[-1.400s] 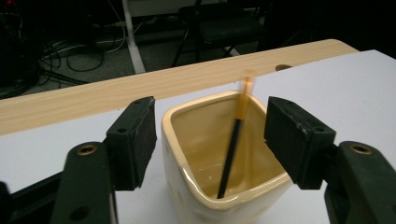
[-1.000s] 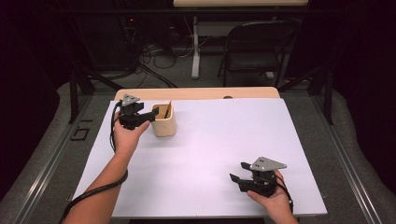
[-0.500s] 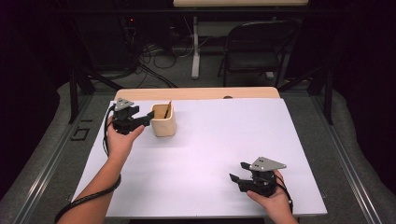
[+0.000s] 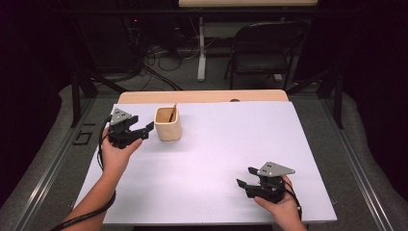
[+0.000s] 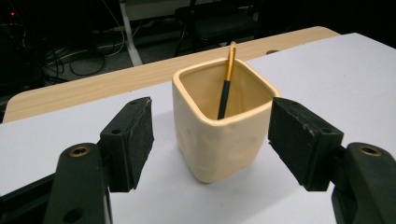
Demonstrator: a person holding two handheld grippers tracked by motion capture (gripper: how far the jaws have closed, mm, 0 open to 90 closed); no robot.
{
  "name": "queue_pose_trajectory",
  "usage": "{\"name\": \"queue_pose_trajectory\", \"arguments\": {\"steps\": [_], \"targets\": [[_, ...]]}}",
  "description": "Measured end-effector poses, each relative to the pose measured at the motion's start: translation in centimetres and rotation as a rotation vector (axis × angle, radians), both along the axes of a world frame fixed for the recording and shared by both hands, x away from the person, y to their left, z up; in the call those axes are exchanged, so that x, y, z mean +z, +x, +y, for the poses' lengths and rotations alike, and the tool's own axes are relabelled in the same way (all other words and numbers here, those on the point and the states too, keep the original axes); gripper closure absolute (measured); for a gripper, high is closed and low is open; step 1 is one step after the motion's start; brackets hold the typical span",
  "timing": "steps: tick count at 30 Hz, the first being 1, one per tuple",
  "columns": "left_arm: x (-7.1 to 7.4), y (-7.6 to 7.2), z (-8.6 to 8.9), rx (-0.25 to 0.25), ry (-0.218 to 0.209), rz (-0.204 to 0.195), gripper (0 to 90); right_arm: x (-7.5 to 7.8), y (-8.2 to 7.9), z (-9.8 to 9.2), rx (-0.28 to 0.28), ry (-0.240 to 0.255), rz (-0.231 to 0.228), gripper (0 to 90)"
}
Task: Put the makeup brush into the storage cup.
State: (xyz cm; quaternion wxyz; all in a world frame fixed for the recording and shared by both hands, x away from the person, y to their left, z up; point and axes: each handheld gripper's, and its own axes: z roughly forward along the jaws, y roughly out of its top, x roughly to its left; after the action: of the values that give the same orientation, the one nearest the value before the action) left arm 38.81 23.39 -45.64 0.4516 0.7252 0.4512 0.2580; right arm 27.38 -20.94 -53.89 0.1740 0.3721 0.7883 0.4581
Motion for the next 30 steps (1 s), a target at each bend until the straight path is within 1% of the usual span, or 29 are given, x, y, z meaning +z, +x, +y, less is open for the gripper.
{"name": "queue_pose_trajectory", "arguments": {"steps": [5, 8, 10, 12, 13, 16, 19, 22, 28, 30], "targets": [[-0.4, -1.1, 0.0, -0.016, 0.011, 0.006, 31.7, 0.0, 0.0, 0.0, -0.001, -0.001, 0.0, 36.9], [-0.7, -1.8, 0.1, -0.022, 0.003, 0.009, 31.8, 0.0, 0.0, 0.0, -0.003, 0.007, -0.004, 36.9], [-0.8, -2.1, 0.2, -0.025, 0.004, 0.014, 31.8, 0.0, 0.0, 0.0, -0.003, 0.001, 0.0, 36.9], [-0.9, -2.5, 0.2, -0.021, 0.011, 0.01, 31.9, 0.0, 0.0, 0.0, -0.002, -0.001, 0.001, 36.9], [-1.0, -2.7, 0.3, -0.022, 0.021, 0.006, 31.9, 0.0, 0.0, 0.0, -0.002, -0.001, 0.001, 36.9], [-1.3, -3.2, 0.5, -0.023, 0.027, 0.01, 32.1, 0.0, 0.0, 0.0, -0.002, 0.001, 0.0, 36.9], [-1.7, -3.7, 0.7, -0.027, 0.019, 0.023, 32.0, 0.1, 0.0, -0.1, -0.001, -0.006, 0.002, 36.9], [-2.1, -4.3, 0.8, -0.029, 0.005, 0.028, 32.0, 0.0, 0.0, -0.1, -0.004, -0.003, -0.003, 36.9], [-2.7, -5.4, 0.9, -0.031, 0.013, 0.032, 32.1, 0.0, 0.0, -0.1, -0.003, -0.003, -0.003, 36.9], [-2.9, -5.8, 1.0, -0.029, 0.002, 0.031, 32.1, 0.0, 0.0, -0.2, -0.004, -0.006, -0.002, 36.9]]}}
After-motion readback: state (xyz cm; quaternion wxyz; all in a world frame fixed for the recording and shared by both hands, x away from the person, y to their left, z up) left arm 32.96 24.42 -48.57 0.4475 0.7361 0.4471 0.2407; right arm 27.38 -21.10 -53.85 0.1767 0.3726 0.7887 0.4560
